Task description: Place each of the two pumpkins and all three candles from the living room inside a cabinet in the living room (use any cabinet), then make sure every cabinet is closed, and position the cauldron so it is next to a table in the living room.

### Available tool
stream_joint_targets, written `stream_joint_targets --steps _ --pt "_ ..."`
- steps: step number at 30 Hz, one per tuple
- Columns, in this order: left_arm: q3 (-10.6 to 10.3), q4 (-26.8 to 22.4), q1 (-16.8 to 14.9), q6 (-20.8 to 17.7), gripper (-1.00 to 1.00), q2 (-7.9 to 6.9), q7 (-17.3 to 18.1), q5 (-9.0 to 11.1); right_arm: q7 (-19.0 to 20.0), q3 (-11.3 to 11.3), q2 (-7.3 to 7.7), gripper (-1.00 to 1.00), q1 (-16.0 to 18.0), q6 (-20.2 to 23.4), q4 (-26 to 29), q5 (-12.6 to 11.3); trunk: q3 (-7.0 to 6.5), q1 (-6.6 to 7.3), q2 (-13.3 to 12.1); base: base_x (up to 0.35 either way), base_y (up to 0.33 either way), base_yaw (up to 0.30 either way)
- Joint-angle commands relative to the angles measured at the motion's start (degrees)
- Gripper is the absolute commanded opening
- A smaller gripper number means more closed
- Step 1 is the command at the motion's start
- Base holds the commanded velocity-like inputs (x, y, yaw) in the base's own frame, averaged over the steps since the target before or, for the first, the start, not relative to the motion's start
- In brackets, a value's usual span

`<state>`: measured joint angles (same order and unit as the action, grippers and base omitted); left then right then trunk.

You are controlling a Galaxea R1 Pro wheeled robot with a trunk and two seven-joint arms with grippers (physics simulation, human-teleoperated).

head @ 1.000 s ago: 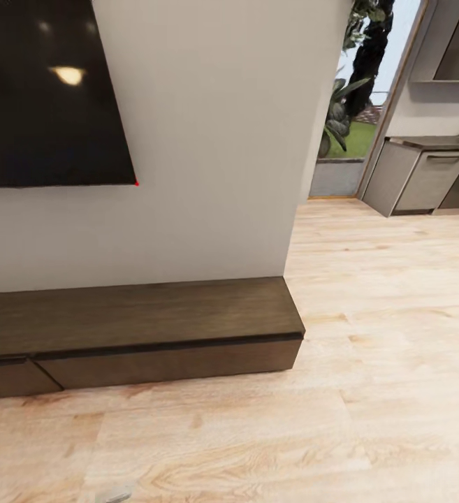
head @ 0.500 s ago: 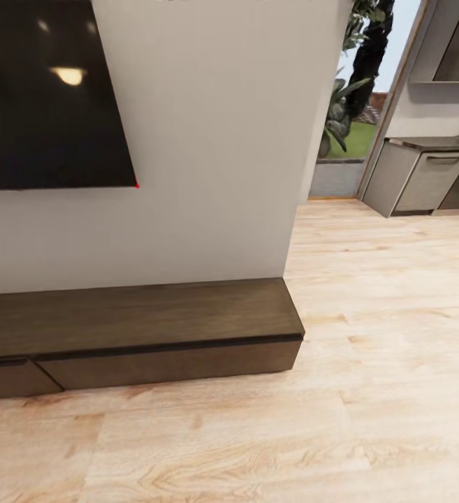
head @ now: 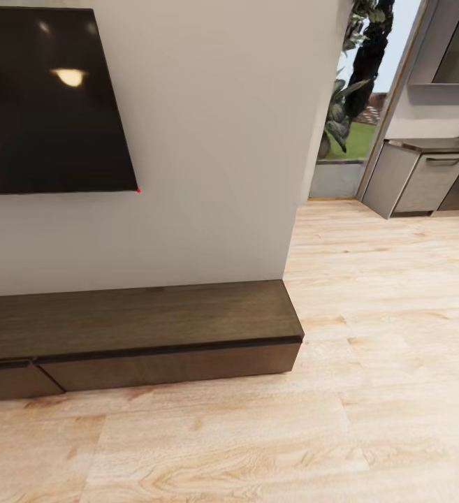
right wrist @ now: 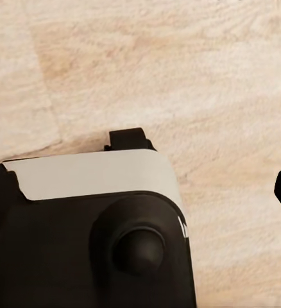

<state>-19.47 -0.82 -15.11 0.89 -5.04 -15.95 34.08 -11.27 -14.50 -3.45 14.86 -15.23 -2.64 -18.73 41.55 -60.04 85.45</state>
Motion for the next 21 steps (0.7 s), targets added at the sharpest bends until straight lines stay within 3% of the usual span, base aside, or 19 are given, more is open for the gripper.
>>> stream_joint_targets --steps 1,21 --pt "-0.56 -0.05 0.12 0.08 1.00 -0.04 -0.31 0.72 -0.03 -0.50 -0.05 1.00 0.05 -0.39 -0.18 -0.38 0.04 0.00 0.02 0.000 0.000 0.000" --pt "-0.66 -0.06 0.35 0.09 1.00 0.51 -0.31 1.15 0.46 -0.54 -0.02 1.00 -0.01 -0.50 0.00 -0.34 0.04 0.00 0.02 0.000 0.000 0.000"
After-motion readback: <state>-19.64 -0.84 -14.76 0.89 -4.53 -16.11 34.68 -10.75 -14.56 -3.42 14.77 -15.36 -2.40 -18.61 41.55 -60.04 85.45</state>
